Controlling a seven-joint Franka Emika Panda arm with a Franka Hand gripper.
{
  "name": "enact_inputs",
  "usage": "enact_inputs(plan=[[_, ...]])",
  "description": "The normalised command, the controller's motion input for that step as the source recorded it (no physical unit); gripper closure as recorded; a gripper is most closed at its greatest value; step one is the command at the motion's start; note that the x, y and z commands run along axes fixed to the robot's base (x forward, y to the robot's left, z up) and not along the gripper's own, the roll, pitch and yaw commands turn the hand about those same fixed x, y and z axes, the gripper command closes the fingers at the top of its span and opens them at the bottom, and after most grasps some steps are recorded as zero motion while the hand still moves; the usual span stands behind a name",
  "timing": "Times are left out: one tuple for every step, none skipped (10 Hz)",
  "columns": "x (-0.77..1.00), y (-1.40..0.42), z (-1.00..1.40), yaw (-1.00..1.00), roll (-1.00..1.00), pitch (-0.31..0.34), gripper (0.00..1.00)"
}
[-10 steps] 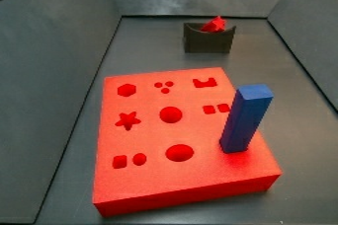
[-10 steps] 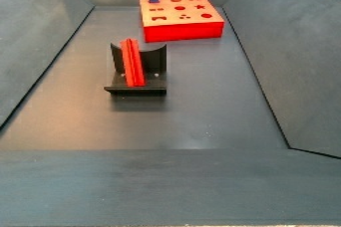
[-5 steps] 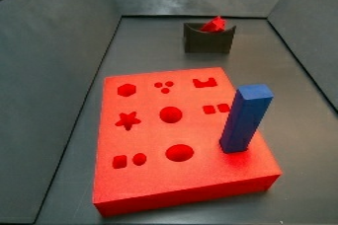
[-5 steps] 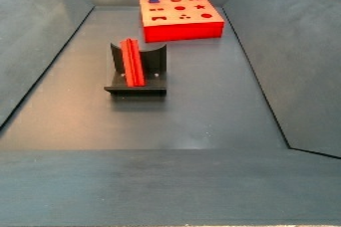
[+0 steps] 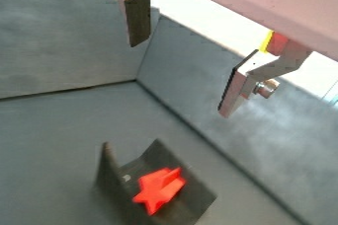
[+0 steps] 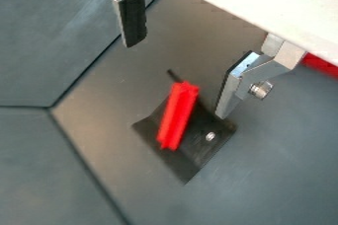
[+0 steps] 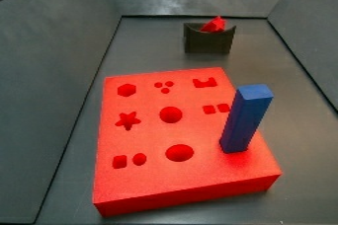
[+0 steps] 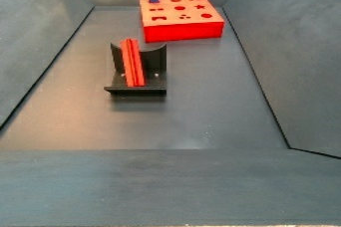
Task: Pick up the star object. Move up. Place the star object on the fixture. Regrasp the star object. Move to above the board. Insert the star object.
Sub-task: Regrasp the star object.
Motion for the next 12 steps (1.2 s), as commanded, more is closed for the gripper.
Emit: enact_inputs(plan=[[0.06,-0.03,-0.01,0.03,1.0,0.076,0.0],[0.08,-0.03,-0.01,0.05,1.0,0.108,0.0],[0.09,-0.03,-0.01,0.06,1.0,0.138,0.0],[0.09,-0.04,-0.01,0.1,1.0,0.182,0.0],[0.09,-0.04,-0.01,0.12,0.9,0.183,0.0],[0.09,-0.04,-0.01,0.15,0.63,0.163,0.0],[0.09,-0.04,-0.01,0.17,0.39,0.136,0.0],[0.09,-0.02,-0.01,0.18,0.26,0.108,0.0],[0.08,-0.03,-0.01,0.19,0.22,0.082,0.0],[0.03,0.07,-1.0,0.17,0.28,-0.003,0.0],[0.04,0.07,-1.0,0.15,0.27,-0.029,0.0],[0.04,0.06,-1.0,0.13,0.22,-0.047,0.0]])
